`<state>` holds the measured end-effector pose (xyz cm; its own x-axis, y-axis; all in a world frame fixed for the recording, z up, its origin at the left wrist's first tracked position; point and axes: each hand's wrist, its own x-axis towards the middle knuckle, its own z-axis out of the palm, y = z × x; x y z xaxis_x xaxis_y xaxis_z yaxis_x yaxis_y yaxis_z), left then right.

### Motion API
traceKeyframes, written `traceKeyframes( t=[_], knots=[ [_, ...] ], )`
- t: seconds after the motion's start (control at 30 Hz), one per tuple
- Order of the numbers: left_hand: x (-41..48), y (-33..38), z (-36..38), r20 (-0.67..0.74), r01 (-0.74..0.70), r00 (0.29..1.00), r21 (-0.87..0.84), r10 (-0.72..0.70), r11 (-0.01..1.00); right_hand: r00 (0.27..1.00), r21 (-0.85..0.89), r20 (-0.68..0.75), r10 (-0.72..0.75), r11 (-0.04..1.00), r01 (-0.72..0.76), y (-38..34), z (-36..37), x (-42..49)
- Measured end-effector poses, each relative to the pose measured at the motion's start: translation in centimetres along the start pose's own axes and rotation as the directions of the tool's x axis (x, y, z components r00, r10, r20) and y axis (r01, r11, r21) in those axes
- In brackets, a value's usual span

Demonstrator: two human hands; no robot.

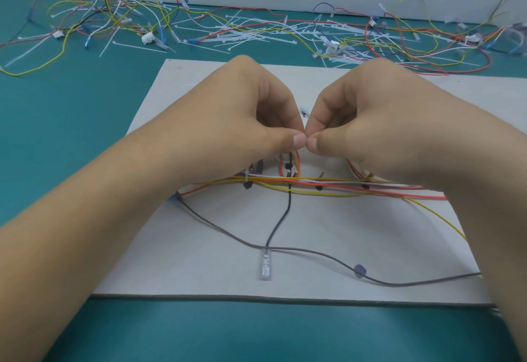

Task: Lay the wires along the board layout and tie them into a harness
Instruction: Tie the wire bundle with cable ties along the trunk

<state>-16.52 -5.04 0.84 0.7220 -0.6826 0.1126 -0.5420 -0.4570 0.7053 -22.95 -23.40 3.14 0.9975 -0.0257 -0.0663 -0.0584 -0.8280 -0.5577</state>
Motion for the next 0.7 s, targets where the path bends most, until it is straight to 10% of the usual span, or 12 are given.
traceKeyframes(
  t=[0.7],
  knots=[
    [-0.04,0.11,0.04,0.021,-0.025,0.999,0.035,0.025,0.999,0.997,0.137,0.038,0.064,0.988,-0.069,0.04,0.26,0.16]
  ],
)
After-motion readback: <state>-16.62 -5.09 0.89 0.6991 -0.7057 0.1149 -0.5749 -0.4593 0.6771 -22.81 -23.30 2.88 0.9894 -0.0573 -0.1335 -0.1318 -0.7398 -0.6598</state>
